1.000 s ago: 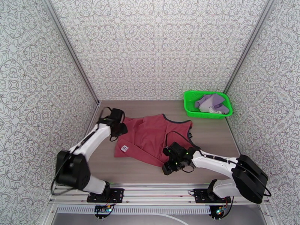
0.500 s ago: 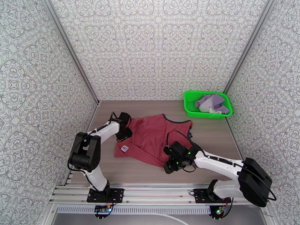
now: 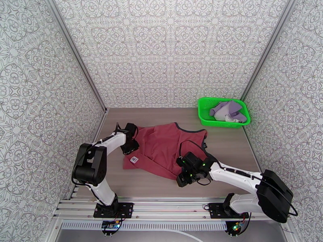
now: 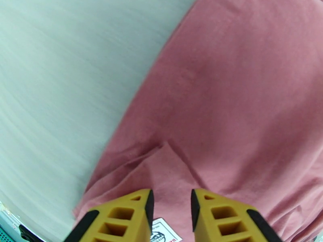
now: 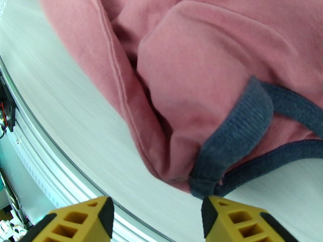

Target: Fold and stack the mixed laundry pile

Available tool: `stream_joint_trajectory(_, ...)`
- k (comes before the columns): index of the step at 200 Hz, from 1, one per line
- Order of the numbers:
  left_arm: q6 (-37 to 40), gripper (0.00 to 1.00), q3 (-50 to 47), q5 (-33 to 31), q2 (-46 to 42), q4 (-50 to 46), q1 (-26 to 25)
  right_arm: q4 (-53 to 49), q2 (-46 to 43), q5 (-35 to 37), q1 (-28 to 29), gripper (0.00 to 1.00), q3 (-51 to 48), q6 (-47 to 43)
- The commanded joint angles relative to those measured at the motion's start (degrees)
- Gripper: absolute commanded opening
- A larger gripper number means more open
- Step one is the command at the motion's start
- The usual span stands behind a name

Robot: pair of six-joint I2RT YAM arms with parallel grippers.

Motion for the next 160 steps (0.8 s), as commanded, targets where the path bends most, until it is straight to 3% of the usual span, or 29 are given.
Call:
stream_joint_trajectory(1, -0.2, 0.31, -0.7, -1.2, 2.6, 2.3, 0.6, -0.6, -1.6, 1.2, 0.2, 0.62, 0.2, -0.3)
stream_joint_trajectory(51, 1.1, 0.25, -0.2, -2.1, 4.2, 2.8, 1.4, -0.9, -2.4, 1.1, 0.2, 0.62, 0.7, 0.0)
stream_joint_trajectory(61, 1.3, 0.22, -0.3, -2.1, 4.1, 2.8, 1.6, -0.8, -2.4, 1.1, 0.2, 0.62, 0.8, 0.1)
stream_joint_trajectory(84, 1.7, 0.0, -0.3, -2.5, 3.2, 2.2, 1.5, -0.8, -2.5, 1.1, 0.2, 0.61, 1.2, 0.2)
stream_joint_trajectory(130, 2.9, 0.0, 2.6, -6.9, -3.5, -4.3, -1.4, 0.0, -0.2, 1.8, 0.2, 0.64, 4.3, -0.1)
stream_joint_trajectory(160, 3.5, 0.0, 4.1, -10.4, -8.8, -9.2, -3.4, 0.1, 6.9, 2.4, 0.1, 0.71, 14.2, -2.8)
